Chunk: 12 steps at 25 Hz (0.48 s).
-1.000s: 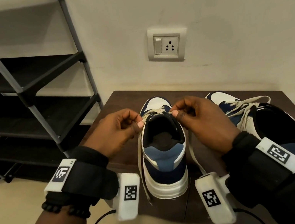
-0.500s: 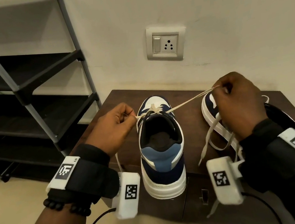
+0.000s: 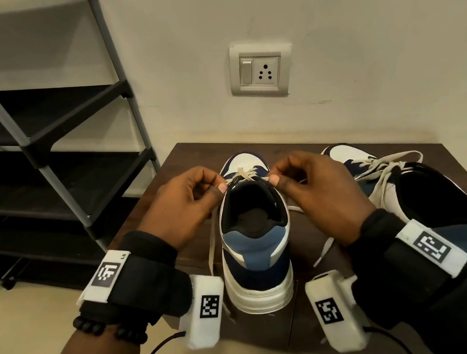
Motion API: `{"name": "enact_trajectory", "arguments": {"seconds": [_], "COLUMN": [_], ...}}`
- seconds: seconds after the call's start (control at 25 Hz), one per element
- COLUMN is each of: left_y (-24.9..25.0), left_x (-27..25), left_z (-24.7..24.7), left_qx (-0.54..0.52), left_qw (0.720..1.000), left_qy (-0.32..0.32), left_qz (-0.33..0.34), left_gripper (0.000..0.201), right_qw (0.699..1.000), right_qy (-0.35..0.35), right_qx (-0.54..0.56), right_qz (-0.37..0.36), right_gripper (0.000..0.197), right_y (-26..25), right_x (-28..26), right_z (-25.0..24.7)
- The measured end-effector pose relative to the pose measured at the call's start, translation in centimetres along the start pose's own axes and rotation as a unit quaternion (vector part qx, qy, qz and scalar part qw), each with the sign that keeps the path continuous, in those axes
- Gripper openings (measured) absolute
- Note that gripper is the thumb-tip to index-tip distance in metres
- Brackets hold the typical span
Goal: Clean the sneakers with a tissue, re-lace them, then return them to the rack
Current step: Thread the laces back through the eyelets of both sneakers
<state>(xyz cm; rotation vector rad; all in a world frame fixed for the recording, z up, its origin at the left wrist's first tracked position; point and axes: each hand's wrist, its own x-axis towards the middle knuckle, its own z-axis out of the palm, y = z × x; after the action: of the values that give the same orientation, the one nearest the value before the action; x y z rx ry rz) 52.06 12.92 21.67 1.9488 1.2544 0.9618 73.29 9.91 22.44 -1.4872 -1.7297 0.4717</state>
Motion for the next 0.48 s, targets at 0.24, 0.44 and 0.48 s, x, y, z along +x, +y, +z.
{"name": "enact_trajectory", "arguments": {"seconds": [0.24,0.44,0.48], "left_y": [-0.2,-0.1,0.0], "left_x": [0.1,0.0,0.0], "left_z": [-0.3,-0.1,0.0], "left_qx": [0.028,0.018,0.018], "left_qw": [1.0,1.0,1.0], "left_qy": [0.002,-0.005,-0.01], "left_qz": [-0.005,-0.004,0.001], "left_gripper": [0.008,0.007,0.009], "right_qw": [0.988,0.992,0.996], "right_qy": [0.134,0.104,0.076], "right_qx": [-0.033,-0.041,-0.048], "right_qz": [0.063,0.051,0.03], "right_gripper": [0.01,0.024,0.029], "right_y": [0.8,0.7,0.4], "right_x": [0.8,0.6,0.5], "right_z": [-2.5,-3.3,-2.7]}}
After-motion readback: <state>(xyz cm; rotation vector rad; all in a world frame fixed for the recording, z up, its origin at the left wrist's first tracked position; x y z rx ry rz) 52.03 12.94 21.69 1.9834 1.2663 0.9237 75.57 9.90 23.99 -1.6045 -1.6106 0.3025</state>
